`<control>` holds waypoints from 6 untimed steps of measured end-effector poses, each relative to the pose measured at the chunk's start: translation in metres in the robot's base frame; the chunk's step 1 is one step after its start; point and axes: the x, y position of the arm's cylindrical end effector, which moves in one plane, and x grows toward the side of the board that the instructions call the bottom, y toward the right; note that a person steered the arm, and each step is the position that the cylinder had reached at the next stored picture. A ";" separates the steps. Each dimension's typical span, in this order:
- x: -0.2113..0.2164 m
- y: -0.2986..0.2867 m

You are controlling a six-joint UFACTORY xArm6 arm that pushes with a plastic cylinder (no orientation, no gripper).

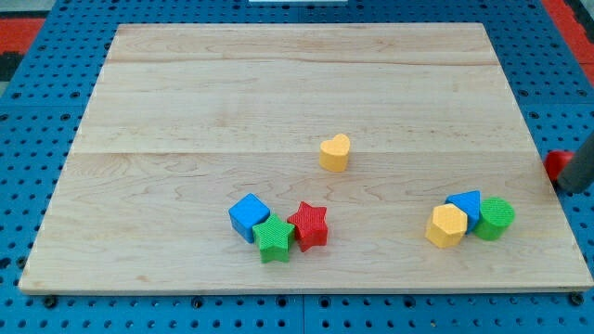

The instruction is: Slide the yellow heart to the center

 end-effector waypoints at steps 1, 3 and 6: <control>-0.007 0.005; -0.023 -0.062; -0.043 -0.271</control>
